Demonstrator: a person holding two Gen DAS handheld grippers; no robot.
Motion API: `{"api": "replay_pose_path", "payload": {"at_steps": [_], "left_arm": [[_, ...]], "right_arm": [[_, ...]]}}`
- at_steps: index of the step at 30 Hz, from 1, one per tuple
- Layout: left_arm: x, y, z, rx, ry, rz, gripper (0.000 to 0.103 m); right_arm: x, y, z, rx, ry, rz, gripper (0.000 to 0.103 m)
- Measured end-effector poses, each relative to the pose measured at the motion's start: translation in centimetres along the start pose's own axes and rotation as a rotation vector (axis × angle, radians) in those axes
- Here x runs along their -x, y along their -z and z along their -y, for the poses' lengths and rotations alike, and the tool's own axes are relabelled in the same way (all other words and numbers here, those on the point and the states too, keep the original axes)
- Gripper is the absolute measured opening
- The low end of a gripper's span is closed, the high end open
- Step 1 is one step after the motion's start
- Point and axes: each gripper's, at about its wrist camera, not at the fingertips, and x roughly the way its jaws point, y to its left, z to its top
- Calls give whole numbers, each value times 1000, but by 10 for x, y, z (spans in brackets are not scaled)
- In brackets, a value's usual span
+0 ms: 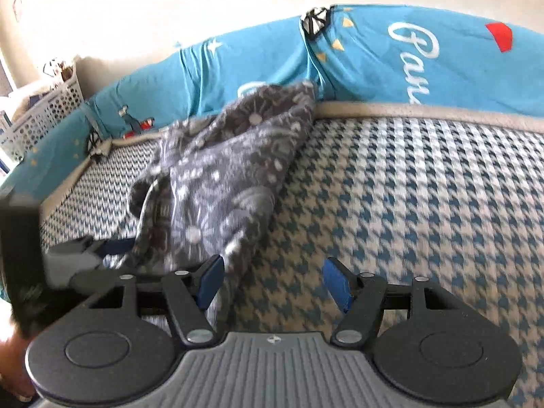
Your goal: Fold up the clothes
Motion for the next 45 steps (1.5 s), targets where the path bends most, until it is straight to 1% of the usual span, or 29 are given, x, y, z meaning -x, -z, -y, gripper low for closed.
{"api": "replay_pose_path", "payload": {"at_steps": [2,5,9,14,22,27,33,38,43,45], "left_arm": [[-8,1,4,-29,-24,-35,103],[-14,1,3,-22,-23,-57,103],[-15,-1,0,-8,-10,-67,103],[-14,0,-3,1,-1,-71,103],[-13,1,-3,6,1,-73,103],[-13,0,-4,11,8,-76,103],[-11,2,-4,9,7,-64,103],[-12,2,-3,9,2,-63,103],[-12,1,-3,8,3,-63,103],[-12,1,-4,7,4,-63,103]], "right_arm": [[-7,-9,5,-4,-8,21,64],[-22,-23,13,-20,-44,38,64],[-45,-37,23,-46,-90,66,64],[-70,-51,38,-147,-161,92,64],[-112,-67,53,-257,-209,120,64],[-132,-74,62,-326,-215,126,64],[-153,-76,65,-332,-224,120,64],[-162,-81,64,-284,-238,136,63],[-173,-83,69,-300,-281,159,63],[-177,-84,69,-283,-296,167,63]]}}
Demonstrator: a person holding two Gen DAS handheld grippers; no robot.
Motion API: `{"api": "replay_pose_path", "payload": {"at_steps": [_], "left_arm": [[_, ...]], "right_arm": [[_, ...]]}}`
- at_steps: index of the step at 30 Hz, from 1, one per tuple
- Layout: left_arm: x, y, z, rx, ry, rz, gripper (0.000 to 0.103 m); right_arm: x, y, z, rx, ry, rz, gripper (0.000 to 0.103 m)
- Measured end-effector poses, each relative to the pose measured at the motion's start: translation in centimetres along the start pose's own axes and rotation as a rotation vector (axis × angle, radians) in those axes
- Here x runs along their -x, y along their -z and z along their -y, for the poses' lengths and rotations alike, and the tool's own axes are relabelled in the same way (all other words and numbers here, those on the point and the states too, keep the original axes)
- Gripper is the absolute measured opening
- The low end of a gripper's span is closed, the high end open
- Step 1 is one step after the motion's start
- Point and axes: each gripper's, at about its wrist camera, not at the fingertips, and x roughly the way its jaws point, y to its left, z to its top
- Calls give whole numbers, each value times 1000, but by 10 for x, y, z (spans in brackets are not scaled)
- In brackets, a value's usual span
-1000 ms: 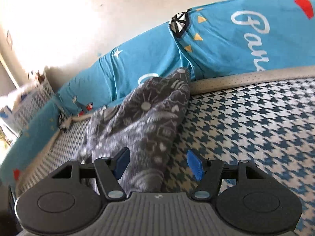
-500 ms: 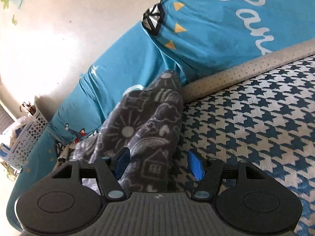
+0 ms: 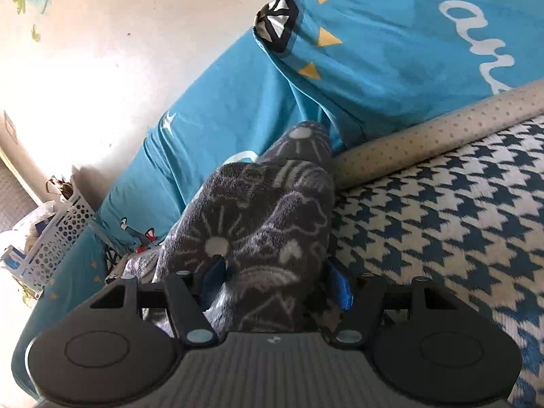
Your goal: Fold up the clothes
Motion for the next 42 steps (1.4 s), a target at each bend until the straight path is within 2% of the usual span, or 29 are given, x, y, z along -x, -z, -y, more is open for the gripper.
{"api": "replay_pose_path", "payload": {"at_steps": [5,9,12,14,18,27,32,36,39,42], "left_arm": [[-1,0,0,0,3,4,103],[-1,1,0,1,6,7,103],[-1,0,-1,0,6,8,103],[-1,-1,-2,-1,8,8,103],[-2,-3,-3,-6,6,6,103],[-5,-11,-3,-42,27,9,103],[0,-17,-2,-45,170,28,103],[5,-22,-1,-32,320,48,103],[7,-25,-3,-20,389,52,103],[12,-29,-10,-3,438,80,103]], "right_arm": [[-10,0,-1,36,-19,23,62],[-15,2,-1,67,-33,28,53],[-18,1,4,43,-49,27,41],[-18,1,3,42,-36,31,28],[-13,1,-12,107,5,50,17],[20,-1,-54,279,199,139,12],[60,-4,-59,304,331,200,12],[94,-5,-41,266,493,245,12],[124,-6,-19,171,614,269,12],[161,-2,-4,161,725,315,12]]}}
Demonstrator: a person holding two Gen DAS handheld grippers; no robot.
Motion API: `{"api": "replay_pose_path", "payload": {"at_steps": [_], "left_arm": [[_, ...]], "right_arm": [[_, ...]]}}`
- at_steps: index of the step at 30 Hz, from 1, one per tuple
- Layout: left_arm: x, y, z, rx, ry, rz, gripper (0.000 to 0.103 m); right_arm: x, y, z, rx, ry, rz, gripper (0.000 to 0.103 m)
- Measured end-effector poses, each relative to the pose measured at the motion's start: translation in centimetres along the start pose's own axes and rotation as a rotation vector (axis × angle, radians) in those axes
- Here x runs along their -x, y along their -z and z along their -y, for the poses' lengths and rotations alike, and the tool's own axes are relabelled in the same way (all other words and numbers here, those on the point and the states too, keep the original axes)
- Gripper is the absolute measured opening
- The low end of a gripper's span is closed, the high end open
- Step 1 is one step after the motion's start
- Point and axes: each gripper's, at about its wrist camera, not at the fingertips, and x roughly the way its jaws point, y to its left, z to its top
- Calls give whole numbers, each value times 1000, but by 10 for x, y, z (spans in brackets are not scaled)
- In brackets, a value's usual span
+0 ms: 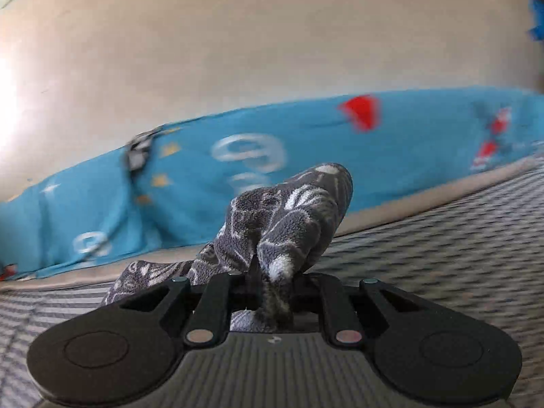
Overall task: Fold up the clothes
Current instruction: 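Lift and pull the jacket end with the right tool across the mattress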
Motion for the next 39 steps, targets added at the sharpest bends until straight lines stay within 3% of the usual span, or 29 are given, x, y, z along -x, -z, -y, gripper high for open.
{"api": "replay_pose_path", "payload": {"at_steps": [6,8,10,11,15,16,21,28,33,39], "left_arm": [[10,-4,-10,-3,3,50,103],[12,-2,-5,-25,-20,48,103],[11,1,5,-41,-26,42,103],[10,2,10,-49,-29,40,103],[12,9,19,-82,-36,33,103],[11,10,19,-83,-43,31,103],[11,10,11,-45,-63,28,103],[17,13,0,2,-91,22,103],[17,14,-3,9,-102,11,103],[18,14,-3,19,-105,2,103]], "right_arm": [[60,-2,71,-19,202,-15,14],[70,2,88,-10,257,-52,25],[77,4,98,-20,252,-86,36],[83,4,99,-3,255,-77,43],[113,2,83,158,279,31,49],[118,2,78,178,255,50,49],[129,10,56,185,-93,-6,49],[130,30,6,358,-384,-105,36],[126,51,-19,472,-437,-158,35],[112,69,-39,570,-425,-198,35]]}}
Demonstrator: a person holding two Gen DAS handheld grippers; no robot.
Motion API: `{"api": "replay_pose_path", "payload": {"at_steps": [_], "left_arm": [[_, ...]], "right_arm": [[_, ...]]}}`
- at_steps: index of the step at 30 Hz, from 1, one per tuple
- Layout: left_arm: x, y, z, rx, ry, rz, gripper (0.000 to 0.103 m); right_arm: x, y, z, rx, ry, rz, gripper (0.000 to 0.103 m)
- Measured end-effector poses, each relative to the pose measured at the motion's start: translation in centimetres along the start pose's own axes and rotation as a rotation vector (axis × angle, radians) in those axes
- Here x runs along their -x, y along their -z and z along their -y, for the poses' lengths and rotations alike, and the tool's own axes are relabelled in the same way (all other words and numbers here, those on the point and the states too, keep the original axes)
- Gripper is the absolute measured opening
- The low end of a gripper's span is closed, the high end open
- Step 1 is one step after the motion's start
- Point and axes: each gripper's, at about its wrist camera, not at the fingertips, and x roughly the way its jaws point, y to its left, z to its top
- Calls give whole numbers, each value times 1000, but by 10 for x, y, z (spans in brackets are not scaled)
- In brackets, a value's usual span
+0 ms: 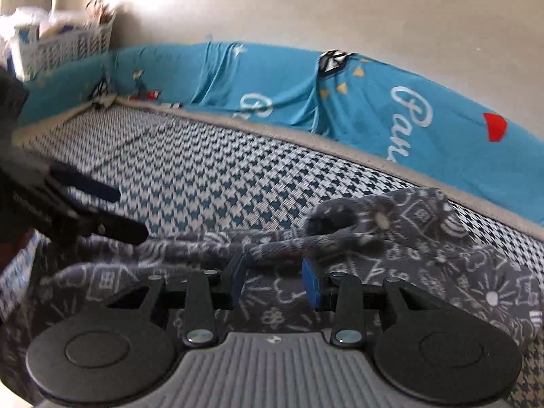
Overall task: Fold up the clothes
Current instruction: 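Lift and pull the jacket end with the right tool across the mattress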
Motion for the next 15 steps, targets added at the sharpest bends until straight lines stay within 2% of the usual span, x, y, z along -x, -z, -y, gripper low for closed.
{"api": "replay_pose_path", "payload": {"at_steps": [8,15], "left_arm": [[-3,0,-1,26,-26,-24,103],[-3,0,-7,58,-54,-43,103]], "right_arm": [[-37,-6,-7,19,64,-20,36],[-66,-8,-7,8,76,-43,36]]}}
